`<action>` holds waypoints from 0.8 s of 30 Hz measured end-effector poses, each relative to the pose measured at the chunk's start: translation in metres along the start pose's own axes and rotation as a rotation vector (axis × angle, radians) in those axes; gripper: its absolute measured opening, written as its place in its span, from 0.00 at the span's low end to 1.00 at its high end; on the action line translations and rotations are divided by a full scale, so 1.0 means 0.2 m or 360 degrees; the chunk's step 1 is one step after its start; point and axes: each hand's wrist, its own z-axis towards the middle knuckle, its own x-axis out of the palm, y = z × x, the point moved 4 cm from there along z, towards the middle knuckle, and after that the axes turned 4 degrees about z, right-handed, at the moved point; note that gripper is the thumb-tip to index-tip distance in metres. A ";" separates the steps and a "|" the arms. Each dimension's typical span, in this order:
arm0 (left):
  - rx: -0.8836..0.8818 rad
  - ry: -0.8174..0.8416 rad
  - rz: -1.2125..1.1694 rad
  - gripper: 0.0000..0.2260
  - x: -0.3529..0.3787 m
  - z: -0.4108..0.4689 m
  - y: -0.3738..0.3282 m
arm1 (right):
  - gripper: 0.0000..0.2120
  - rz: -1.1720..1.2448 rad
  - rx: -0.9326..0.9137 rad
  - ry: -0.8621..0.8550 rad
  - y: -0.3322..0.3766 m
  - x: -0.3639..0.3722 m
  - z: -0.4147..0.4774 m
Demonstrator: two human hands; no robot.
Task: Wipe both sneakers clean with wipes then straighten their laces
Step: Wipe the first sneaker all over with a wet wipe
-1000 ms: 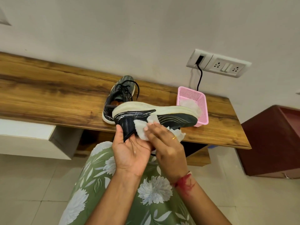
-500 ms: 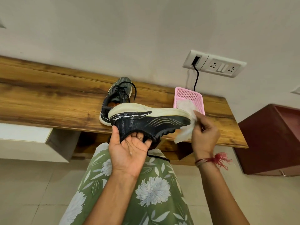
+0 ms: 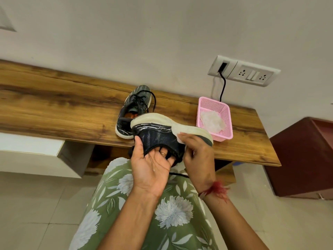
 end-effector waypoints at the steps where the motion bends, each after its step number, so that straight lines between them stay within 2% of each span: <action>1: 0.0001 0.0003 0.0025 0.26 0.00 0.00 0.00 | 0.22 -0.0009 -0.0007 -0.0011 0.02 0.00 0.00; 5: 0.0027 0.0009 0.0023 0.28 0.00 0.00 -0.01 | 0.21 0.0006 -0.0230 0.0149 0.11 0.01 -0.06; 9: 0.0016 0.0008 0.0115 0.31 0.03 -0.04 0.00 | 0.24 0.0037 -0.0025 0.0005 0.05 -0.02 -0.02; 13: 0.0092 0.0046 0.0002 0.39 0.04 -0.05 -0.03 | 0.25 0.0036 -0.0204 0.0112 0.16 -0.01 -0.09; 15: 0.0087 0.0044 0.0042 0.41 0.04 -0.04 -0.02 | 0.26 0.0048 -0.0133 0.0082 0.11 -0.01 -0.07; 17: 0.0054 0.0018 0.0110 0.39 0.04 -0.05 0.00 | 0.26 0.0110 0.0036 -0.0024 0.06 -0.03 -0.04; 20: 0.0033 0.0032 0.0073 0.29 0.02 -0.04 0.01 | 0.24 0.0105 -0.0118 0.0000 0.13 -0.02 -0.07; 22: 0.0030 0.0033 0.0089 0.25 0.01 -0.03 0.01 | 0.23 0.0089 -0.0247 0.0066 0.16 -0.02 -0.09; 24: 0.0039 0.0016 0.0148 0.25 0.01 -0.03 0.02 | 0.23 0.0135 -0.0142 0.0023 0.10 -0.03 -0.07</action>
